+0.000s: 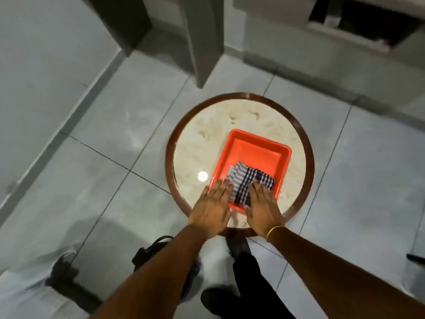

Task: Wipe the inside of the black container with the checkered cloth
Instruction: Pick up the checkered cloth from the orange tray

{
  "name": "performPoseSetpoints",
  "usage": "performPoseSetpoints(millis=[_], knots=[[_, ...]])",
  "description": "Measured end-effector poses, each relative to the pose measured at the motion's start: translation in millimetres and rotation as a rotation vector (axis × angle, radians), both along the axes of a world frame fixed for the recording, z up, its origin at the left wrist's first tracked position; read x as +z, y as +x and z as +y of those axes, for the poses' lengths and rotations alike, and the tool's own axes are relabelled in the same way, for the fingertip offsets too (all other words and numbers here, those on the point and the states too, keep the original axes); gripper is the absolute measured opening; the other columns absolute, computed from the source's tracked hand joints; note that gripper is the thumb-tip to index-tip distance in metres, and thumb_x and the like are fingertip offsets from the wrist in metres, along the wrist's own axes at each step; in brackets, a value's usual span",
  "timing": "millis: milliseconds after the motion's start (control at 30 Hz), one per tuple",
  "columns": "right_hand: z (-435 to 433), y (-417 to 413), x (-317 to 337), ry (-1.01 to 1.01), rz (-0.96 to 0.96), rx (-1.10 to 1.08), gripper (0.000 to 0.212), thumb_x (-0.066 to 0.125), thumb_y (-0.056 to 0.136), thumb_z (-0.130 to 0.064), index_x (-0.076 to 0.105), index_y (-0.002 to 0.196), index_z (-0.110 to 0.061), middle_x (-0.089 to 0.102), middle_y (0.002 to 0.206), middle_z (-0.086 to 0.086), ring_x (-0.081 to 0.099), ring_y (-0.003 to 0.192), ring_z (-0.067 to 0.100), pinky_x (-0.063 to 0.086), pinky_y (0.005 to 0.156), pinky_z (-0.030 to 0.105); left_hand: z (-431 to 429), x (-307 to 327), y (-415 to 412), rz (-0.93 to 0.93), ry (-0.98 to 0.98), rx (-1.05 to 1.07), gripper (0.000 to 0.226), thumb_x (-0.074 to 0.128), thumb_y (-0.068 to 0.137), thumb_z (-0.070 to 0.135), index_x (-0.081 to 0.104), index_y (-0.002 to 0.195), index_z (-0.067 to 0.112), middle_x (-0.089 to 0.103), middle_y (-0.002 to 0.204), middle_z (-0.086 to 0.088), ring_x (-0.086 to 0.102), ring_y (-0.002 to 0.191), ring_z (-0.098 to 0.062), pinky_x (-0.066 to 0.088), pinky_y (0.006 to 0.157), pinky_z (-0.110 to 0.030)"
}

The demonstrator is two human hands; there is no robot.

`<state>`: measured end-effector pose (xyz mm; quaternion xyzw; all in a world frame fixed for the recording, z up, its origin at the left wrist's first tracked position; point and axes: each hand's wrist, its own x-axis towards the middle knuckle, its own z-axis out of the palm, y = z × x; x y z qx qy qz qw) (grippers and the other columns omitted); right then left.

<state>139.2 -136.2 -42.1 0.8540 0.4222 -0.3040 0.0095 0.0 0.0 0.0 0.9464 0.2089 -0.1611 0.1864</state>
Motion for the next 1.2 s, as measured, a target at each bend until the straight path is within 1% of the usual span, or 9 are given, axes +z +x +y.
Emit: performPoseSetpoints(millis=[233,367,433,533,667,800,867,1000,1200], knots=[[2,17,-77,0.066,-0.019,-0.151,0.073,0.06,0.107,-0.025,0.031,0.171,-0.004,0.024,0.183,0.016,0.013,0.171,0.038,0.007,0.14,0.05,-4,-106,51,0.071,-0.138,-0.115,0.074,0.045,0.1,0.01,0.02,0.169,0.008,0.021,0.177,-0.014,0.014,0.165,-0.028,0.013,0.134,-0.045],[24,27,-91,0.071,-0.145,-0.177,0.078,0.041,0.104,-0.034,0.023,0.174,-0.006,0.021,0.183,0.016,0.013,0.171,0.042,0.009,0.14,0.058,5,-132,82,0.056,-0.113,-0.146,0.065,0.026,0.107,0.027,0.019,0.169,0.01,0.02,0.177,-0.012,0.014,0.165,-0.028,0.012,0.134,-0.047],[35,33,-98,0.03,-0.155,-0.178,0.083,0.042,0.102,-0.041,0.02,0.175,-0.007,0.02,0.183,0.016,0.014,0.171,0.042,0.009,0.139,0.06,10,-141,99,0.093,-0.09,-0.156,0.066,0.026,0.108,0.025,0.013,0.17,0.012,0.015,0.179,-0.009,0.009,0.166,-0.026,0.012,0.133,-0.05],[44,46,-102,0.087,-0.169,-0.262,0.094,0.059,0.094,-0.048,0.028,0.172,-0.006,0.031,0.177,0.019,0.026,0.166,0.042,0.015,0.137,0.059,19,-149,122,0.129,-0.051,-0.142,0.067,0.03,0.109,0.022,0.005,0.171,0.015,0.005,0.18,-0.005,0.0,0.167,-0.023,0.01,0.133,-0.054],[48,67,-101,0.13,-0.161,-0.277,0.099,0.071,0.08,-0.049,0.04,0.163,-0.004,0.055,0.153,0.017,0.052,0.14,0.04,0.034,0.126,0.056,31,-146,137,0.127,-0.049,-0.15,0.078,0.04,0.103,0.028,0.004,0.171,0.014,0.008,0.18,-0.007,0.003,0.167,-0.024,0.012,0.131,-0.06],[56,88,-92,0.045,-0.067,-0.223,0.081,0.068,0.074,-0.043,0.055,0.145,-0.008,0.064,0.129,0.016,0.061,0.117,0.043,0.045,0.103,0.051,36,-136,151,0.122,-0.009,-0.177,0.088,0.064,0.096,0.029,0.017,0.168,0.01,0.026,0.173,-0.013,0.021,0.162,-0.034,0.025,0.127,-0.058],[59,96,-85,0.023,0.03,-0.213,0.065,0.076,0.077,-0.034,0.058,0.135,-0.01,0.067,0.124,0.015,0.065,0.112,0.043,0.052,0.095,0.05,38,-129,160,0.166,0.053,-0.215,0.087,0.072,0.089,0.03,0.029,0.162,0.009,0.041,0.16,-0.013,0.038,0.149,-0.036,0.038,0.116,-0.055],[64,111,-73,-0.009,0.16,-0.172,0.031,0.076,0.08,-0.018,0.073,0.109,-0.009,0.073,0.113,0.018,0.071,0.106,0.043,0.058,0.084,0.044,43,-115,167,0.231,0.113,-0.239,0.058,0.072,0.089,0.027,0.054,0.142,0.014,0.054,0.14,-0.012,0.048,0.134,-0.037,0.038,0.109,-0.056],[72,109,-40,0.057,0.138,-0.014,0.031,0.073,0.084,-0.019,0.069,0.113,-0.01,0.069,0.113,0.016,0.068,0.105,0.042,0.056,0.086,0.044,54,-89,139,0.114,0.166,-0.22,0.039,0.066,0.092,0.03,0.06,0.128,0.016,0.073,0.117,-0.007,0.06,0.119,-0.033,0.04,0.099,-0.047]])
